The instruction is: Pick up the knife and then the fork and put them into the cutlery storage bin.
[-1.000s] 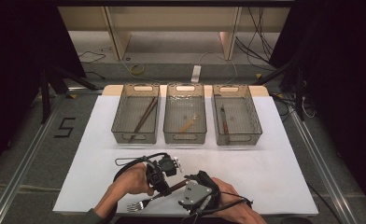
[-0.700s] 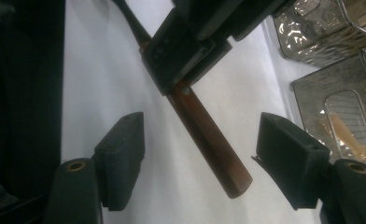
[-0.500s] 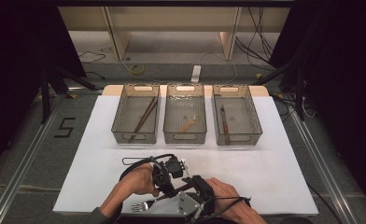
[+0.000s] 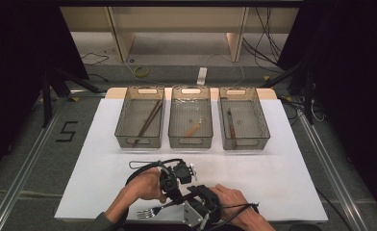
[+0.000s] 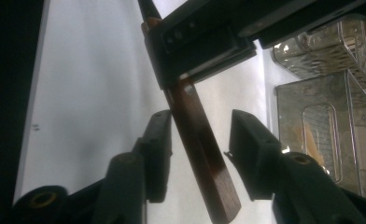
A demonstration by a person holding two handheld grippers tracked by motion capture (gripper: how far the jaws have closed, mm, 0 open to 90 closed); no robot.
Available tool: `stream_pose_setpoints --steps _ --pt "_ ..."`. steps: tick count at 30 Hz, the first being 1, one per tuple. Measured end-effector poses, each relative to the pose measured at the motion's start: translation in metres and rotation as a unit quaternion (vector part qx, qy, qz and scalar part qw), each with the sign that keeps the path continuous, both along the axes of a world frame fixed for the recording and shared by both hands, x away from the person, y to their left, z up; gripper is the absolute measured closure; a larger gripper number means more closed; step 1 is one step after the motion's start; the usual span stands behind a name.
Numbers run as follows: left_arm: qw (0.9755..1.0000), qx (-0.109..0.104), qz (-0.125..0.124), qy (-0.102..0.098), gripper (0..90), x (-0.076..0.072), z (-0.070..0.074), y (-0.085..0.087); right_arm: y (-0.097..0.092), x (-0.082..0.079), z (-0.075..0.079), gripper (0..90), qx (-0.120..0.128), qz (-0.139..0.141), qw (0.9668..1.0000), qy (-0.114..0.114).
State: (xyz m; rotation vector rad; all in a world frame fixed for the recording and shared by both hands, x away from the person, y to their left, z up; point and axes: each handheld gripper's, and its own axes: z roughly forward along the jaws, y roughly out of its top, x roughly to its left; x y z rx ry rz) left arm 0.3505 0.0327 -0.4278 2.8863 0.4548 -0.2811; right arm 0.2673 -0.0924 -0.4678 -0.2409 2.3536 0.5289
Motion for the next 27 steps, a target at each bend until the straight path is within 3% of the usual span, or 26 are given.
stream_pose_setpoints --steps 8,11,18,21,23,27 --pt "1.0000 -0.008 0.002 -0.002 76.3 0.000 0.001 -0.001 -0.003 -0.001 0.000 71.2 -0.018 0.013 0.9997 -0.007" --pt "1.0000 -0.008 -0.003 -0.003 75.8 0.000 0.003 0.000 -0.003 -0.001 -0.001 75.7 -0.029 0.032 0.9989 -0.017" --pt "0.9997 -0.024 0.009 -0.004 71.0 0.003 0.006 0.004 -0.006 -0.002 0.000 78.7 -0.028 0.029 0.9992 0.000" --pt "0.9993 -0.033 0.018 -0.007 60.9 0.006 0.013 0.011 -0.007 -0.002 -0.002 78.8 -0.033 0.028 0.9990 0.005" --pt "0.9986 -0.040 0.031 -0.019 53.1 0.009 0.018 0.018 -0.008 -0.001 -0.003 78.9 -0.034 0.029 0.9989 0.008" --pt "0.9953 -0.053 0.072 -0.036 37.4 0.013 0.025 0.033 -0.013 0.003 -0.001 79.2 -0.026 0.017 0.9995 0.010"
